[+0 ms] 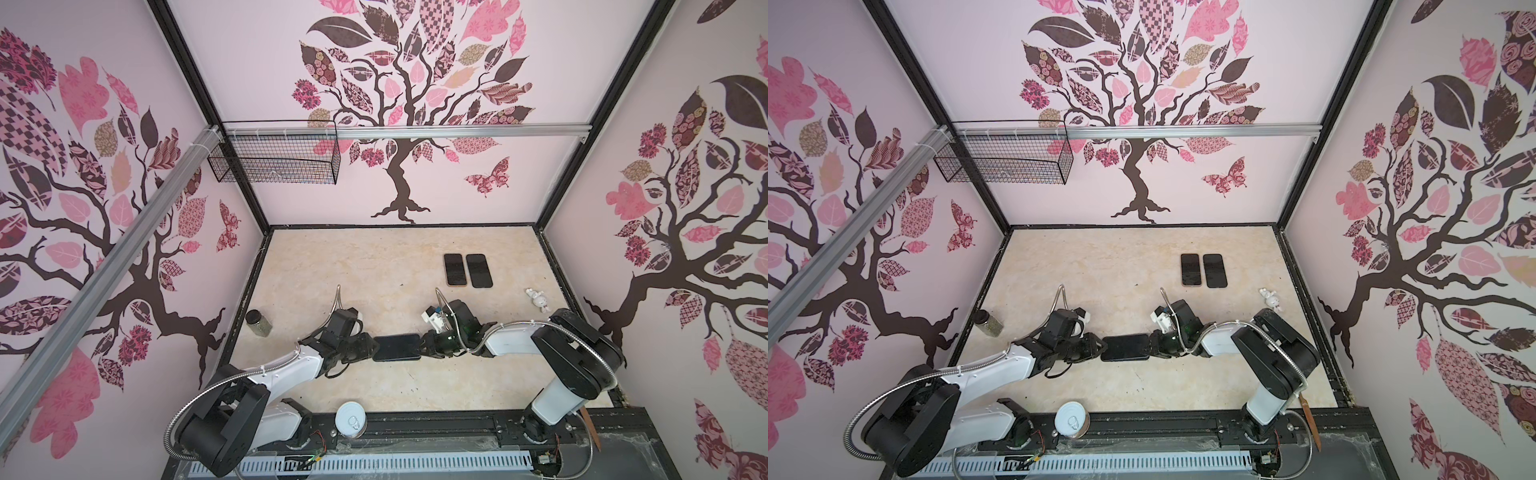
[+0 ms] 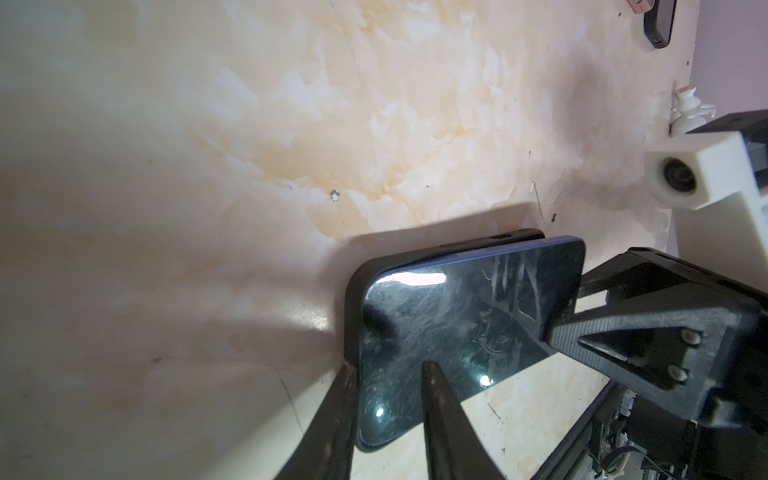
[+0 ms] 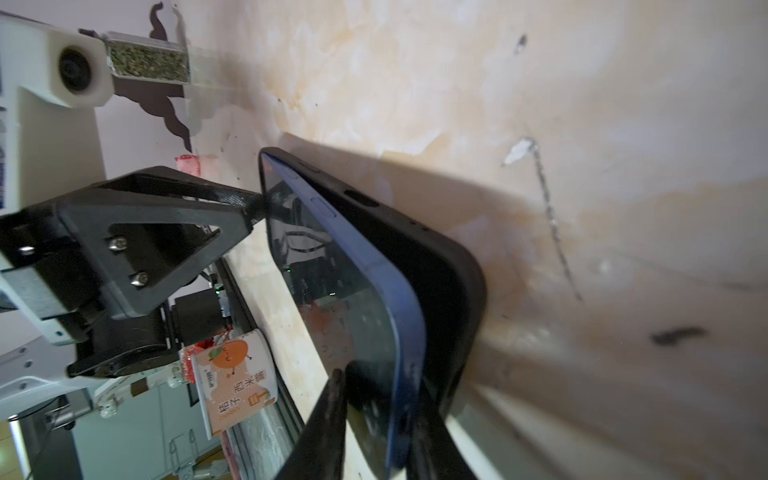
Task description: Put the phone into the phone case
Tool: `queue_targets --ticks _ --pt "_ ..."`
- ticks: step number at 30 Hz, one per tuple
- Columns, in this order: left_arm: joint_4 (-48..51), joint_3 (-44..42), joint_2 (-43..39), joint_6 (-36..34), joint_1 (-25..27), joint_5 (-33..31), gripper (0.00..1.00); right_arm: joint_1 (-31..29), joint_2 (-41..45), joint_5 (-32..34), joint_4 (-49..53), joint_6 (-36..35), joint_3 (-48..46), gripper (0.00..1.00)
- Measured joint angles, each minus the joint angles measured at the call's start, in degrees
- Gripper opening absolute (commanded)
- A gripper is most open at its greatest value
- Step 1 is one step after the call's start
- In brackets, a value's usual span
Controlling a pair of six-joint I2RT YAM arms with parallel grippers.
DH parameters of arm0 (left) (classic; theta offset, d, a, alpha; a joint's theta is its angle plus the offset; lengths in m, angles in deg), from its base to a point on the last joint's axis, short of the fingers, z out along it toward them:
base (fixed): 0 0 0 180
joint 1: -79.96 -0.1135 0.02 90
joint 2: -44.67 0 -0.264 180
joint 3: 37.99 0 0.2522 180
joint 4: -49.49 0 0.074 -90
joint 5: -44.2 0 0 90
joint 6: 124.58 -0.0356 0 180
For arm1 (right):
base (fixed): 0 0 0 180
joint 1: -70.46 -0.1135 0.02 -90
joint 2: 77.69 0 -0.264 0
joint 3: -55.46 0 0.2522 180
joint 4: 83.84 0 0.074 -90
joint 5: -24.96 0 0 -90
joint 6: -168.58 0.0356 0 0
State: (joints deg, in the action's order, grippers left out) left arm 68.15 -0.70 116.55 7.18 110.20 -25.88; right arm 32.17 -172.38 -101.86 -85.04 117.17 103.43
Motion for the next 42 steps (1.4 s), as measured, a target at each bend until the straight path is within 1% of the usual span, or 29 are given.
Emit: queue_targets --ticks 4,7,13,17,21,25,29,35,42 --pt "1.20 0.00 -0.20 -0.22 0.44 0.15 0.35 -1.22 1.27 3.21 5.38 -2.93 2.56 0.44" --pt "2.60 0.02 -1.18 -0.87 0.61 0.13 0.36 -1.73 2.84 5.55 8.94 -4.68 3.41 0.46" --pt "4.44 0.04 -1.97 -1.66 0.66 -0.13 0.35 -1.79 6.08 11.32 16.41 -7.63 5.22 0.51" --pt "4.90 0.04 -1.97 -1.92 0.68 -0.20 0.36 -1.79 7.67 14.47 20.06 -9.07 6.12 0.51" --pt "5.07 0.11 -1.92 -2.49 0.68 -0.20 0.36 -1.79 8.66 17.07 22.82 -10.45 6.49 0.42" --pt "5.09 0.15 -1.73 -2.99 0.68 -0.13 0.35 -1.81 8.68 17.70 23.76 -11.19 6.49 0.33" --pt "5.22 0.72 -0.61 -3.52 0.70 -0.07 0.33 -1.95 8.59 17.16 23.23 -11.37 6.27 0.29" --pt "5.05 2.10 1.44 -4.46 0.90 0.35 0.24 -2.75 7.32 16.04 21.53 -10.88 5.90 0.26" --pt "4.81 2.51 2.97 -4.57 0.98 0.83 0.21 -3.23 4.74 14.78 19.74 -10.21 5.88 0.22"
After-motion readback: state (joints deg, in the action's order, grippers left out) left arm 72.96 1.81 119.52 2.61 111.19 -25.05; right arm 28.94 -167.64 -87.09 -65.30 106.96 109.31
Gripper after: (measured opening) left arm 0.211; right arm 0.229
